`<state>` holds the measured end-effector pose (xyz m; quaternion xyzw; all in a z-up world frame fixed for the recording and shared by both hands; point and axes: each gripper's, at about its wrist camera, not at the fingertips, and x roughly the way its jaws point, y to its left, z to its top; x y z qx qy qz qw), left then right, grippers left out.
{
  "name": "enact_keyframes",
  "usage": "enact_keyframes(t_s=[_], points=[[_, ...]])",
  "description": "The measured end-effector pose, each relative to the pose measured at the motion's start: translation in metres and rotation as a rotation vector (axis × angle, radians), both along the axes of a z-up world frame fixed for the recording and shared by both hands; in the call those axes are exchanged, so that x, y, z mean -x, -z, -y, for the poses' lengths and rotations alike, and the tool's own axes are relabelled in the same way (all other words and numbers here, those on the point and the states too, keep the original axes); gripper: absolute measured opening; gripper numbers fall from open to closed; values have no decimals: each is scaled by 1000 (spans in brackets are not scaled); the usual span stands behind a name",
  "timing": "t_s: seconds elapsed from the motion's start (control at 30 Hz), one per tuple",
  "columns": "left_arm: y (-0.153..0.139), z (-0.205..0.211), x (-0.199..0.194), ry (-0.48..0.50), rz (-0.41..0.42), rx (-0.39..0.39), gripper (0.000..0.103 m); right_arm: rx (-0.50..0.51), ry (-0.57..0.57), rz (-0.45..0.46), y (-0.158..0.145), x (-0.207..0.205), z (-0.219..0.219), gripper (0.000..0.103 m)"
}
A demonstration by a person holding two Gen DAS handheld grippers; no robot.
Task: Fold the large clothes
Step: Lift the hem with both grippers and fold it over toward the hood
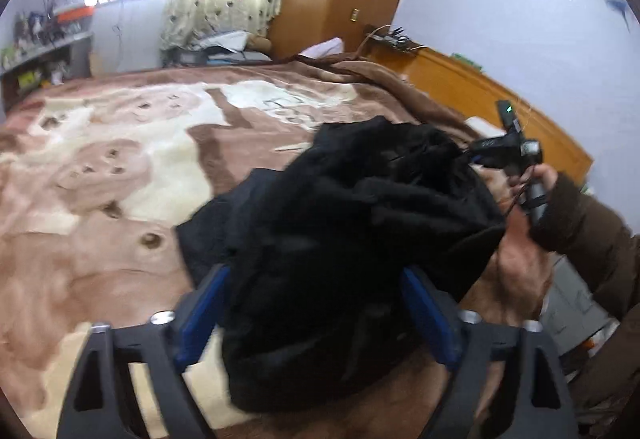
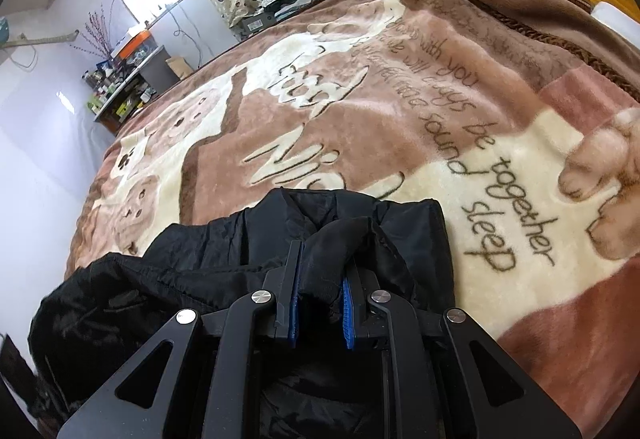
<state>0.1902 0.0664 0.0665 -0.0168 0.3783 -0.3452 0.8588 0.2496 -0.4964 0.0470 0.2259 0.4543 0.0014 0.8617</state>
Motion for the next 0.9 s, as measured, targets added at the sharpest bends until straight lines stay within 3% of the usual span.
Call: enact_keyframes(t_s=[0.07, 0.13, 0.27, 0.43, 0.5, 0.53, 0.57, 0.67, 0.8, 0.9], points=[[4, 2, -12, -47, -21, -7, 39, -3, -4, -8, 1, -2, 1, 17], [7, -4, -21, -105, -43, 7, 24, -11, 0, -19, 3, -4, 3, 18], [17, -22, -50, -237, -114, 54, 20, -80, 6, -31, 6, -4, 12, 27], [28, -16, -74, -283, -130, 11, 20, -174, -17, 26, 0, 3, 23, 40], [33, -15, -83, -300, -146, 14, 20, -146, -34, 79, -8, 10, 26, 54], [36, -15, -87, -310, -149, 6, 20, -116, -29, 114, -13, 14, 28, 66], [38, -14, -89, -316, -152, 2, 20, -92, -20, 143, -18, 18, 32, 68], [46, -14, -97, -329, -178, 11, 20, -64, 2, 217, -18, 30, 46, 69], [53, -15, -105, -349, -204, 14, 21, 47, -74, 83, 18, 16, 37, 69], [57, -13, -109, -350, -218, -9, 21, 58, -149, 78, 37, 3, 26, 69]])
